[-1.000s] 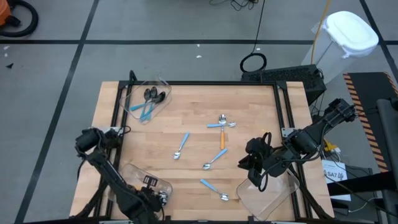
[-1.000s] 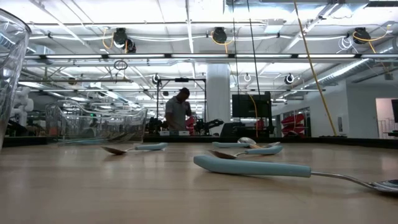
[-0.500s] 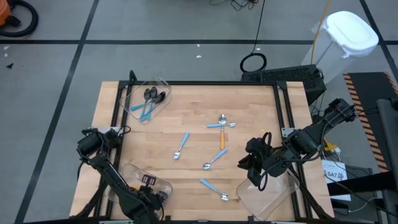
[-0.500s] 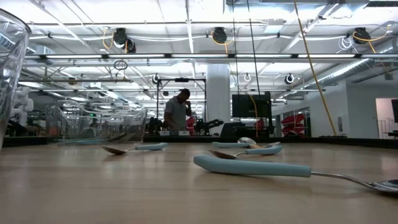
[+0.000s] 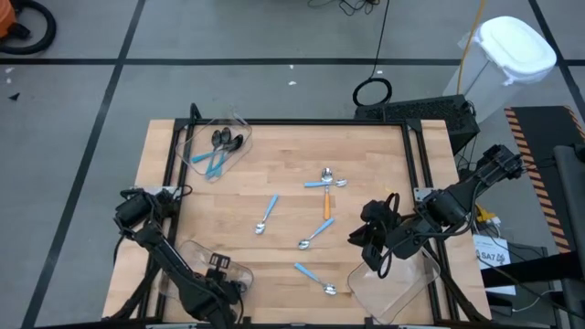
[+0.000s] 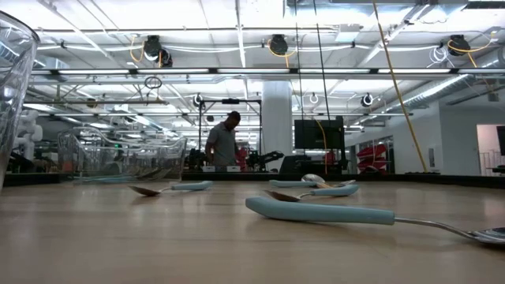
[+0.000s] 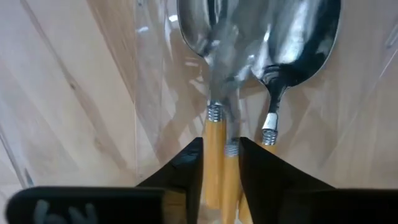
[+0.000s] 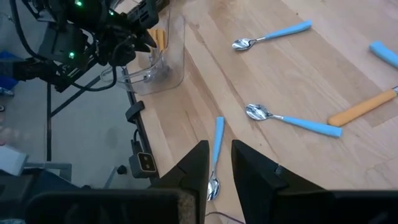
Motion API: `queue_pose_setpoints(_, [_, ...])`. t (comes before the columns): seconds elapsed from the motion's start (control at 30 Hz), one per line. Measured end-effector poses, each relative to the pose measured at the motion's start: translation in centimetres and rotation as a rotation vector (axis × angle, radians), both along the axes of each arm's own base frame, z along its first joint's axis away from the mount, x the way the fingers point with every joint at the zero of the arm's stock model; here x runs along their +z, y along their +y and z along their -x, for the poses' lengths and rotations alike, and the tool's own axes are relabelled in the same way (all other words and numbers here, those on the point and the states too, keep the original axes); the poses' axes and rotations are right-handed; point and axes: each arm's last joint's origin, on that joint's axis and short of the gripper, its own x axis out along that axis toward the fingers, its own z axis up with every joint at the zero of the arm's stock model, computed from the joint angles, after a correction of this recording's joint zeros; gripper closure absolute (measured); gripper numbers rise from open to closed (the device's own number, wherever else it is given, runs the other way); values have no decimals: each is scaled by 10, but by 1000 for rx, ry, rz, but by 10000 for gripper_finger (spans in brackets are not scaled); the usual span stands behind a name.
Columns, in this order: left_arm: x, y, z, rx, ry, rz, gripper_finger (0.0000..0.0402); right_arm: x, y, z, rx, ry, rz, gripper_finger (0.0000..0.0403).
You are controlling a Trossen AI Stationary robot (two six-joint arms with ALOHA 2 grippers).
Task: Sort silverware by color (type)
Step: Put the yellow spoon into the bottom left transparent bin, then put the light blue spoon into the bottom right transparent bin
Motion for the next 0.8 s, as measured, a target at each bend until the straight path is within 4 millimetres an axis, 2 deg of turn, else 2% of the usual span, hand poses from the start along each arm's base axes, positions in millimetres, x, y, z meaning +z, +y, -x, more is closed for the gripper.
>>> queue_pose_setpoints(0.17, [3,2,3,0,25,-30,264,0,0,0,-2,-1,1,337])
queue_pose_setpoints(0.27, [18,8,5,-41,76,-77,257,0,0,0,-5,-1,-3,337])
queue_pose_setpoints(0.43, [65,14,6,-110,4,-121,256,0,-1,0,-26,-12,12,337])
queue_pose_setpoints(0.6, [113,17,2,-92,-122,-15,256,0,-2,-1,-55,-19,7,337])
queue_pose_setpoints(0.8, [166,30,-13,-73,-428,-42,256,0,-7,-3,-154,-7,-68,337])
